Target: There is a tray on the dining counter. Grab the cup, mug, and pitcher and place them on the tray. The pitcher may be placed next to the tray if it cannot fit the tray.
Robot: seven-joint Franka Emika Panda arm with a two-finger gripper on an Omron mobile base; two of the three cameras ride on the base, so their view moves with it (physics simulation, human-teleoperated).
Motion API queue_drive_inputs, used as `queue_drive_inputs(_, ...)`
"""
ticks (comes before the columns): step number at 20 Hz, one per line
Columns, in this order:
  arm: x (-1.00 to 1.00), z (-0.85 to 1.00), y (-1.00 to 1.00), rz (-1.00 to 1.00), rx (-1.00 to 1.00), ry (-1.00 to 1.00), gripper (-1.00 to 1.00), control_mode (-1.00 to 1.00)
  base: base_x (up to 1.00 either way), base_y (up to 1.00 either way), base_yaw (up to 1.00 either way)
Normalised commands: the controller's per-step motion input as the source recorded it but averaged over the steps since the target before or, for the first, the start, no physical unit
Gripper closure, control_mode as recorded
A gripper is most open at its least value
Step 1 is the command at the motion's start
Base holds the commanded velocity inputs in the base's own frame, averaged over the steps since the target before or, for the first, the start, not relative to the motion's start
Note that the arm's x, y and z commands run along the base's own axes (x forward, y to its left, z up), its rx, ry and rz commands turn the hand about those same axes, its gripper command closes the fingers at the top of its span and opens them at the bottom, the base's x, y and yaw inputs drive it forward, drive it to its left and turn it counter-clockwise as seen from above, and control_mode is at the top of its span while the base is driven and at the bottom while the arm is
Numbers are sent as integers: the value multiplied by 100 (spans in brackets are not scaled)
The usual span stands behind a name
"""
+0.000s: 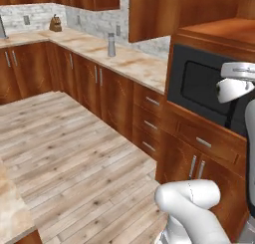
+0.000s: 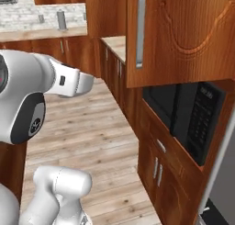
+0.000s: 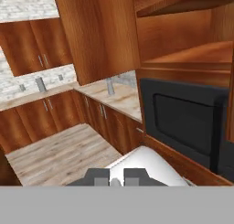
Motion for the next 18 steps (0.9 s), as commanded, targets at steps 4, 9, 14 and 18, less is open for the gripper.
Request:
queue_drive_inputs(4, 0, 0, 0, 0, 0, 0, 100, 100, -100, 1, 17)
queue_drive_inputs(9, 0, 0, 0, 0, 0, 0, 100, 100, -100, 17, 23)
queue_drive_inputs(14, 0, 0, 0, 0, 0, 0, 100, 100, -100, 72, 23)
queue_drive_inputs(18, 0, 0, 0, 0, 0, 0, 100, 100, -89, 100, 14)
